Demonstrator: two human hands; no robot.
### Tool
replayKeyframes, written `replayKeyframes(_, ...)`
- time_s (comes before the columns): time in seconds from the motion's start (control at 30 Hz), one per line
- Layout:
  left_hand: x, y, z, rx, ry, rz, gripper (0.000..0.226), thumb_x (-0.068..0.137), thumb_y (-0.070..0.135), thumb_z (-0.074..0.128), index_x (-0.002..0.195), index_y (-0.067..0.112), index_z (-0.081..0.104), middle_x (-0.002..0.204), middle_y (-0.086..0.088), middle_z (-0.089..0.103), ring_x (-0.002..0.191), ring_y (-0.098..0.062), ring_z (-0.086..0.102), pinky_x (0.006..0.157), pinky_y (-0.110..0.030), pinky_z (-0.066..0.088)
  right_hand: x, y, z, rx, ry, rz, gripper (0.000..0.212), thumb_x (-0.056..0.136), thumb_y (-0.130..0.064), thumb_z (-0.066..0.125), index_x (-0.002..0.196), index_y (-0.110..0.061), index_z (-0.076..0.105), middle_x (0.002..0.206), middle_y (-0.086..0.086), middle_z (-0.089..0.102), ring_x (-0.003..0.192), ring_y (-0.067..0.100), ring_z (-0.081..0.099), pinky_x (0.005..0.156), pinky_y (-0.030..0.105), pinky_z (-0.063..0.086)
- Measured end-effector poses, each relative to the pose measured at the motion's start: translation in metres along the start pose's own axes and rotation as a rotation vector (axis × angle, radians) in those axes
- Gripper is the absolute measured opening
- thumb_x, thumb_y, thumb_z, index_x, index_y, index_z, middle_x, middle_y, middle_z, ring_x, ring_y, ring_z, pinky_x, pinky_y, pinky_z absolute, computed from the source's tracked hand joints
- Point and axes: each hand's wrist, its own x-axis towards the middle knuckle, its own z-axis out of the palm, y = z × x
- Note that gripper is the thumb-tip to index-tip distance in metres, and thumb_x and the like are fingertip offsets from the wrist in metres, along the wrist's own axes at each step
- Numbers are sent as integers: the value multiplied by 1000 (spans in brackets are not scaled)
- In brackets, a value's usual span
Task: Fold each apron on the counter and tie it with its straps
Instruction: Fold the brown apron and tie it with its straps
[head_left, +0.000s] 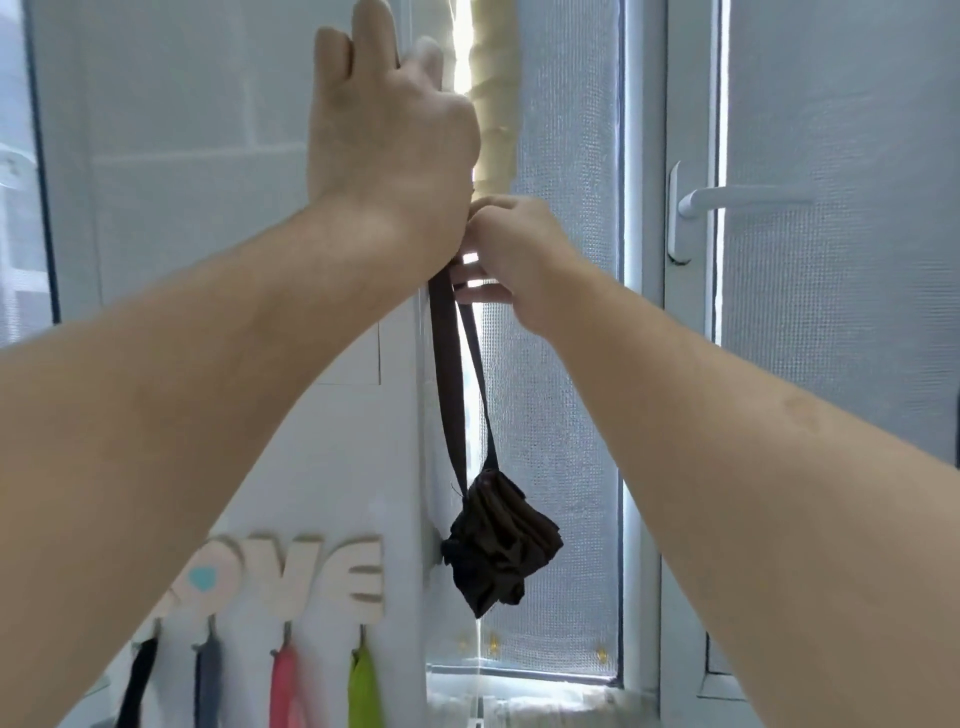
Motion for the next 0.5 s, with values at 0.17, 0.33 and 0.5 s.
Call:
replayKeyframes(0.17, -4, -1, -2, 2, 48, 10, 39, 78, 13, 76, 62, 10, 41, 92, -8, 47, 114, -39, 41, 88, -48, 29, -3, 11, -3, -23, -24, 34, 22, 88, 5, 57, 99, -7, 72, 91, 17, 72, 76, 32, 72, 75, 50, 66)
replayKeyframes(0.33, -10, 1, -6, 6, -23, 0, 21, 77, 25, 83, 80, 9, 69, 97, -6, 50, 115, -38, 41, 90, -47, 32, -3, 9, -3, -35, 43, -42, 24, 87, 2, 61, 106, -10, 72, 83, 10, 70, 66, 23, 68, 60, 33, 62)
replayKeyframes(0.5, -18, 1, -6, -21, -34, 18, 14, 79, 17, 75, 75, 10, 64, 96, -5, 49, 113, -37, 38, 88, -46, 28, -7, 13, 0, -82, 42, -42, 35, 83, -3, 64, 116, -10, 70, 96, 17, 75, 75, 26, 72, 60, 39, 64)
